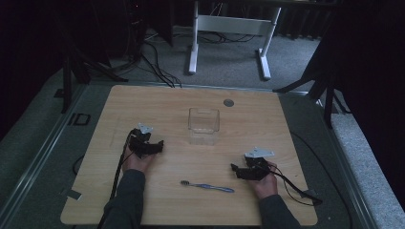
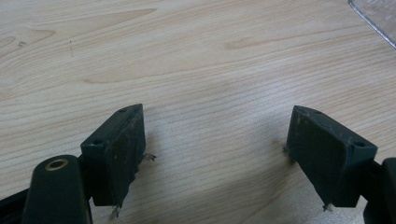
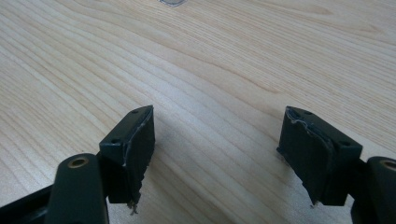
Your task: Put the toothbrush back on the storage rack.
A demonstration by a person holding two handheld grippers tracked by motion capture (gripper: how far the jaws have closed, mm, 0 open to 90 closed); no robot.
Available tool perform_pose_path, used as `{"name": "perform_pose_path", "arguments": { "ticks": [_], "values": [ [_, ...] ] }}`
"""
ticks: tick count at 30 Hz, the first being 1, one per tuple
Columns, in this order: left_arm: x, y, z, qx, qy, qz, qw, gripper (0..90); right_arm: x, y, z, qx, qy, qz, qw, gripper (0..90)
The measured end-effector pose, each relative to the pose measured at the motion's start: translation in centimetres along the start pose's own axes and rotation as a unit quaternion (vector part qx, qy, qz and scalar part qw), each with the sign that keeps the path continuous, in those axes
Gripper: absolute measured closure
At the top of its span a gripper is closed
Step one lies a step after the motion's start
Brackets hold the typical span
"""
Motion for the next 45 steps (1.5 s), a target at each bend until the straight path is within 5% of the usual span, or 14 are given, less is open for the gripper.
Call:
{"name": "perform_pose_path", "arguments": {
  "ticks": [8,16,34,45],
  "values": [
    [0.0,0.0,0.0,0.001,-0.003,0.000,1.0000,19.6,0.0,0.0,0.0,-0.001,0.000,0.000,1.0000,26.8],
    [0.2,0.2,0.0,0.003,-0.005,0.000,1.0000,18.6,0.0,-0.4,0.1,0.005,0.003,0.000,1.0000,39.6],
    [0.2,0.2,0.0,0.003,-0.005,0.000,1.0000,18.6,1.6,-3.1,0.5,-0.007,-0.050,-0.020,0.9985,44.7],
    [0.2,0.2,0.0,0.003,-0.005,0.000,1.0000,18.6,3.0,-5.5,0.6,-0.026,-0.097,-0.017,0.9948,50.4]
  ]
}}
Point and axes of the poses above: each handheld gripper's, and its own axes: y roughly forward along the jaws, x roughly out of its top, z roughly to its left, the point moved 4 cm from there along y, roughly forward along the jaws, and after that the axes turned 5 degrees about z, right-handed, at the moved point
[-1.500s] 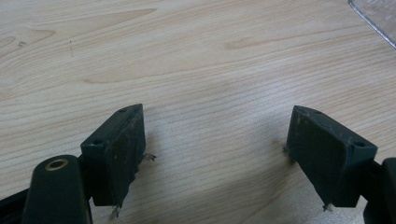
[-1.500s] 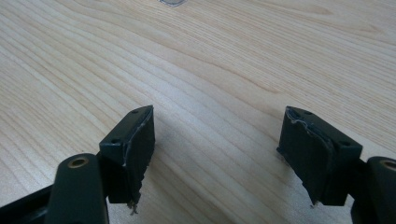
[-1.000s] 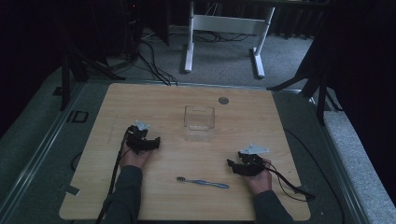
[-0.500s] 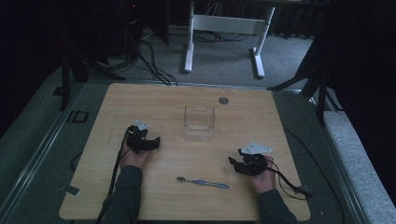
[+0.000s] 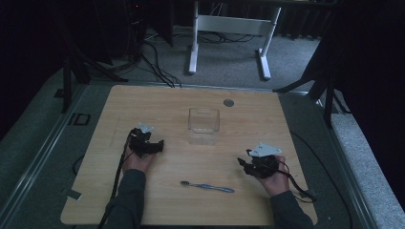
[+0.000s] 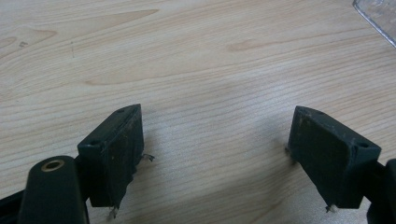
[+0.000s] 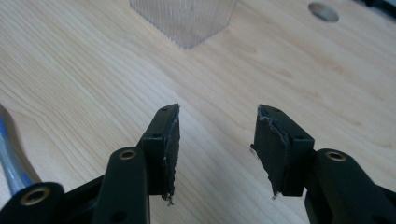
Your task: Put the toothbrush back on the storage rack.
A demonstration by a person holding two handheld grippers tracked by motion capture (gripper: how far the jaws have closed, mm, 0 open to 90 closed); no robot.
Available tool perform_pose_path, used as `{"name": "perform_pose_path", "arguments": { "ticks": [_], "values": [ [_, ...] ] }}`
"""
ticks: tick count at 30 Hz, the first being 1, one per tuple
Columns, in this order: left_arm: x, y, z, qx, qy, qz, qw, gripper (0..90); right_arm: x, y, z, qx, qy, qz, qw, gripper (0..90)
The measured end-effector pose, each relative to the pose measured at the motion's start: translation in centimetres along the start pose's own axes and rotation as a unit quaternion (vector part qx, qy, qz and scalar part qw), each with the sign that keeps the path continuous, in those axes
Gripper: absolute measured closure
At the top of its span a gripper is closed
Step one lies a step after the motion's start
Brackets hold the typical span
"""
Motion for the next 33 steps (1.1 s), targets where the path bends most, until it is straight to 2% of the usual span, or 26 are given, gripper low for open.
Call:
{"name": "perform_pose_path", "arguments": {
  "ticks": [4,11,16,24,33],
  "values": [
    [0.0,0.0,0.0,0.000,0.000,0.000,1.0000,18.6,0.6,-0.6,0.0,0.000,-0.004,-0.009,1.0000,50.8],
    [0.1,0.1,0.0,0.001,-0.003,-0.001,1.0000,18.6,1.7,-1.8,-0.1,0.022,-0.001,-0.019,0.9996,52.3],
    [0.1,0.0,0.0,0.001,-0.003,0.000,1.0000,18.6,2.0,-2.1,-0.2,0.022,-0.006,-0.018,0.9996,52.5],
    [0.0,0.0,0.0,0.001,-0.003,0.000,1.0000,18.6,2.8,-2.6,0.0,0.021,-0.030,-0.012,0.9993,57.2],
    [0.0,0.0,0.0,0.001,-0.003,0.000,1.0000,18.6,4.0,-3.3,-0.1,0.017,-0.037,-0.025,0.9988,59.2]
  ]
}}
Point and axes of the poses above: each handheld gripper's, and its own axes: y roughly forward along the jaws, x roughly out of its top, z roughly to its left, the point moved 4 cm from there along y, roughly forward along the jaws, and after that the axes turned 5 degrees about z, right-handed, at the moved point
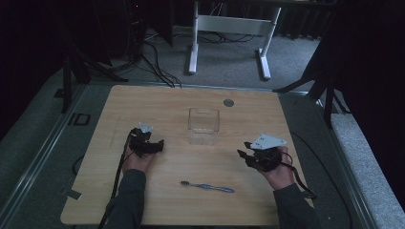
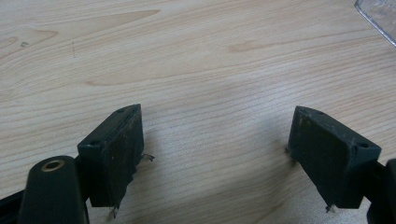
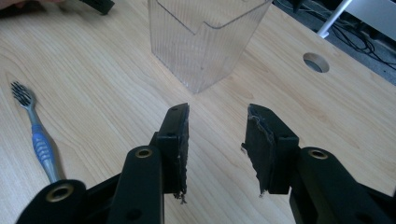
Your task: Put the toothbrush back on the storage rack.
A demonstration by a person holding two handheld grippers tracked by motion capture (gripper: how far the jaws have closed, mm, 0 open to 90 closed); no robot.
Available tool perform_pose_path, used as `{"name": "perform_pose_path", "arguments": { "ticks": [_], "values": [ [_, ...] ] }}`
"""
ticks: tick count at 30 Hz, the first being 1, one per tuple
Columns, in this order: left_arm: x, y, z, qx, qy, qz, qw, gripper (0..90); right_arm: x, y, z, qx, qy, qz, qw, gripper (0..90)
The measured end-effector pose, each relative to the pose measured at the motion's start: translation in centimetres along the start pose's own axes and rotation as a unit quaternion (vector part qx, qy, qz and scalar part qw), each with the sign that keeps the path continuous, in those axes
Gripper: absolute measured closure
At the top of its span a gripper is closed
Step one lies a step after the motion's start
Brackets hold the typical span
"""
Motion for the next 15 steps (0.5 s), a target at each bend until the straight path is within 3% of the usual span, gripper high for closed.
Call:
{"name": "perform_pose_path", "arguments": {
  "ticks": [15],
  "values": [
    [0.0,0.0,0.0,0.000,-0.001,-0.001,1.0000,18.6,2.0,-0.5,0.5,0.013,-0.029,0.005,0.9995,53.8]
  ]
}}
Point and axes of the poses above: each handheld gripper's, and its own axes: y roughly forward along the jaws, x roughly out of its top, z roughly to its left, the point moved 4 cm from there along y, roughly forward along the jaws, and after that the axes turned 5 degrees about z, right-handed, at the moved point
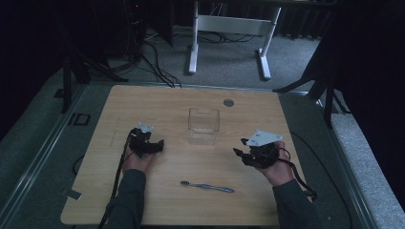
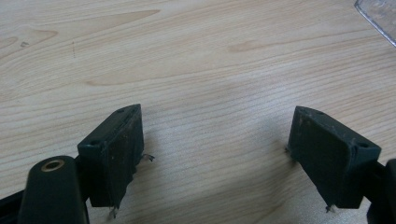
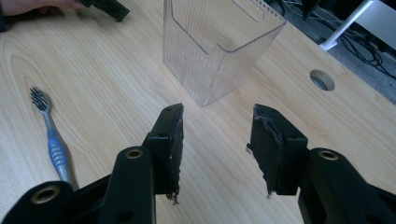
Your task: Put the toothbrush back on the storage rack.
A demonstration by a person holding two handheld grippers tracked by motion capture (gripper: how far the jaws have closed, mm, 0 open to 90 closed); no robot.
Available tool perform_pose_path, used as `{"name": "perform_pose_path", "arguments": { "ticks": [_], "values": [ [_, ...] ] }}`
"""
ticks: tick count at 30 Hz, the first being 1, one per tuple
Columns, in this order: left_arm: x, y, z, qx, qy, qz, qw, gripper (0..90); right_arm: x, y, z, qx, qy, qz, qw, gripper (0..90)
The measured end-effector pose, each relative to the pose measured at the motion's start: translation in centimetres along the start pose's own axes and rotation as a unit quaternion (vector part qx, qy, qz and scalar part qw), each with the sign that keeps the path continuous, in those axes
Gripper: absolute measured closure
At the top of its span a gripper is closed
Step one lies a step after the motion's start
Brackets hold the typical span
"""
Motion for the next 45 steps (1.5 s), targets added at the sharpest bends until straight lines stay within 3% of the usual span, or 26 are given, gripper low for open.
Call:
{"name": "perform_pose_path", "arguments": {
  "ticks": [12,25,45],
  "values": [
    [0.0,0.0,0.0,0.000,0.000,0.000,1.0000,18.6,1.7,-0.4,0.5,0.007,-0.026,-0.007,0.9996,54.1],
    [0.0,0.0,0.0,0.000,0.001,0.000,1.0000,18.6,2.6,-0.3,1.6,0.024,-0.071,0.012,0.9971,60.2],
    [0.0,0.0,0.0,0.000,0.001,0.000,1.0000,18.6,3.8,-0.7,2.1,0.034,-0.091,0.014,0.9952,63.5]
  ]
}}
Point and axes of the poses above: each handheld gripper's, and its own axes: y roughly forward along the jaws, x roughly out of its top, z roughly to its left, the point moved 4 cm from there along y, roughly forward along the jaws, and after that the axes turned 5 degrees about z, right-handed, at the moved point
